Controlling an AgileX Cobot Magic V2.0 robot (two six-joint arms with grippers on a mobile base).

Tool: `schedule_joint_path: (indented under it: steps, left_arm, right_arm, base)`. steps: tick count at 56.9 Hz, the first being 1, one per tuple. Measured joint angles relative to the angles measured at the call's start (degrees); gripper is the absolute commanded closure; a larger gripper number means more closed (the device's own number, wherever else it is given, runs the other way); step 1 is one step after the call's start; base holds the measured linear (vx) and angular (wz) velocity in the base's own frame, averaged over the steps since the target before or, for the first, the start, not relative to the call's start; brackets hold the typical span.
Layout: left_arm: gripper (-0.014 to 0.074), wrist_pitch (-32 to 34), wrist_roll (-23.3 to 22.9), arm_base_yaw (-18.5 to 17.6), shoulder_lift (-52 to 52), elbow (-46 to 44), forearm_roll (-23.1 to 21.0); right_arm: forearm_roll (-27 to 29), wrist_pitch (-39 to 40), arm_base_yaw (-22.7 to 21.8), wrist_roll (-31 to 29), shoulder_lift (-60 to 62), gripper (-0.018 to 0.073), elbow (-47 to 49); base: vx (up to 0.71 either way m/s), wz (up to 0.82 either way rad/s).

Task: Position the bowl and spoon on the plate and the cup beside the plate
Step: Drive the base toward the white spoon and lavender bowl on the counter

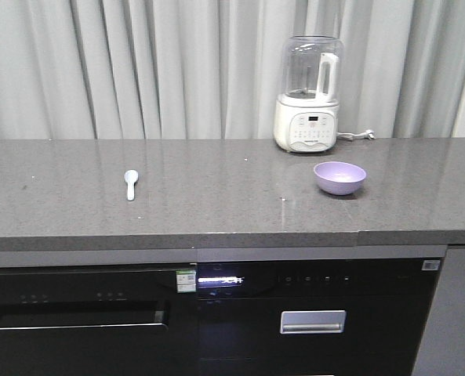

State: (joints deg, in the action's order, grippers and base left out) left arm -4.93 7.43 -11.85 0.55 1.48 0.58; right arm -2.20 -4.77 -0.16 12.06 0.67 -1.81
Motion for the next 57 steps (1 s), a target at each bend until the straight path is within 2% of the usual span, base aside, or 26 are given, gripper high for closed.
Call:
schedule_joint_path:
  steps: [32, 57]
  left_arm:
    - [0.0602, 0.0, 0.0, 0.0, 0.0, 0.0, 0.0]
    - [0.0602, 0.0, 0.0, 0.0, 0.0, 0.0, 0.0]
  right_arm:
    - [0.0, 0.0, 0.0, 0.0, 0.0, 0.0568, 0.0]
    - [0.0, 0.0, 0.0, 0.0, 0.0, 0.0568, 0.0]
  base:
    - [0.15, -0.27]
    - [0.31, 0.12]
